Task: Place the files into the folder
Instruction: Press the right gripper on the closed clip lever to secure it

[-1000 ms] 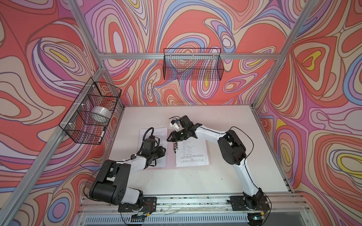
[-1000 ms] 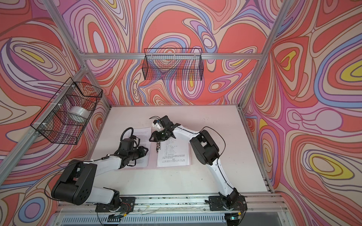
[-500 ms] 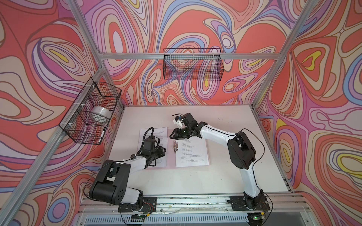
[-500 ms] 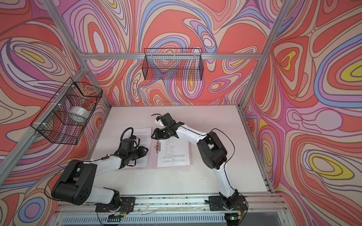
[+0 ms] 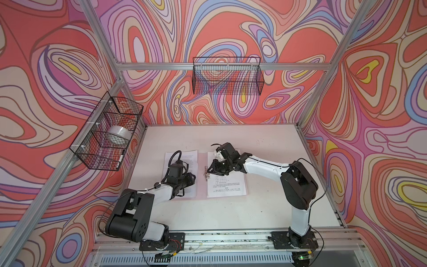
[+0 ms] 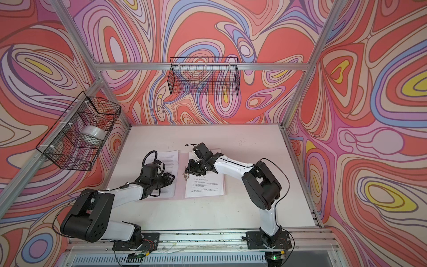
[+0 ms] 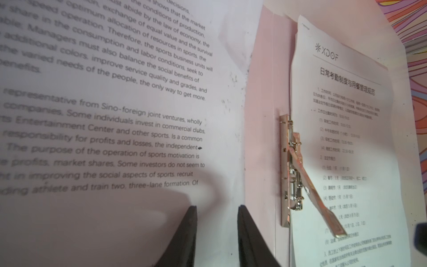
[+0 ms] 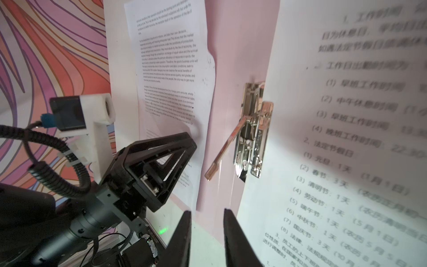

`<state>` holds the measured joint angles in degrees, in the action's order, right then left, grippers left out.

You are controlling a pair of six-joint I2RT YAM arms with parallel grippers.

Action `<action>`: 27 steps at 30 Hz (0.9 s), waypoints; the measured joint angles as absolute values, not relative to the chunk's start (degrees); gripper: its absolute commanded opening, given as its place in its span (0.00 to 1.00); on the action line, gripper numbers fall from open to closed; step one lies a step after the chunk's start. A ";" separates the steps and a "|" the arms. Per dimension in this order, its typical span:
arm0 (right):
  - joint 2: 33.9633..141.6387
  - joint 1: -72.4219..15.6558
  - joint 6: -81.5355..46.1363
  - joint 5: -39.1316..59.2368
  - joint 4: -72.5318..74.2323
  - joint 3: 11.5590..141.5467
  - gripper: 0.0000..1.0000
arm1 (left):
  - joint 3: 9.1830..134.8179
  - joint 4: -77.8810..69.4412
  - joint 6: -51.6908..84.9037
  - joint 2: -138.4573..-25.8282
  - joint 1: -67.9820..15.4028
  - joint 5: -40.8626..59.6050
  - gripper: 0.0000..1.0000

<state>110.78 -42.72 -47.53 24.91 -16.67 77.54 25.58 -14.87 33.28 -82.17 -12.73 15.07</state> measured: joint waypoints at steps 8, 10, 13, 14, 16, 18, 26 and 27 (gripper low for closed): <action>111.57 -43.59 -52.82 27.33 -10.61 74.72 0.25 | 25.61 -14.87 33.28 -82.17 -12.73 15.07 0.31; 111.79 -43.57 -53.71 27.70 -9.37 74.65 0.25 | 25.61 -14.87 33.26 -82.17 -12.73 15.07 0.31; 112.42 -43.57 -55.09 28.45 -7.75 74.65 0.25 | 25.58 -14.87 33.26 -82.17 -12.73 15.07 0.31; 112.77 -43.57 -55.66 28.86 -7.14 74.65 0.25 | 25.61 -14.87 33.28 -82.17 -12.73 15.07 0.31; 113.45 -43.57 -56.93 29.69 -5.74 74.56 0.25 | 25.61 -14.87 33.26 -82.17 -12.73 15.07 0.31; 114.04 -43.57 -58.67 30.61 -3.70 73.87 0.25 | 25.61 -14.87 33.26 -82.17 -12.73 15.07 0.31; 115.63 -43.57 -63.11 32.77 0.58 72.49 0.25 | 25.61 -14.87 33.26 -82.17 -12.73 15.07 0.31; 115.74 -43.57 -63.33 32.88 0.84 72.49 0.24 | 25.58 -14.87 33.26 -82.17 -12.73 15.09 0.31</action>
<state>115.74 -43.57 -63.33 32.88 0.84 72.49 25.58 -14.87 33.26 -82.17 -12.73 15.09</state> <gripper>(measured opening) 0.248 0.313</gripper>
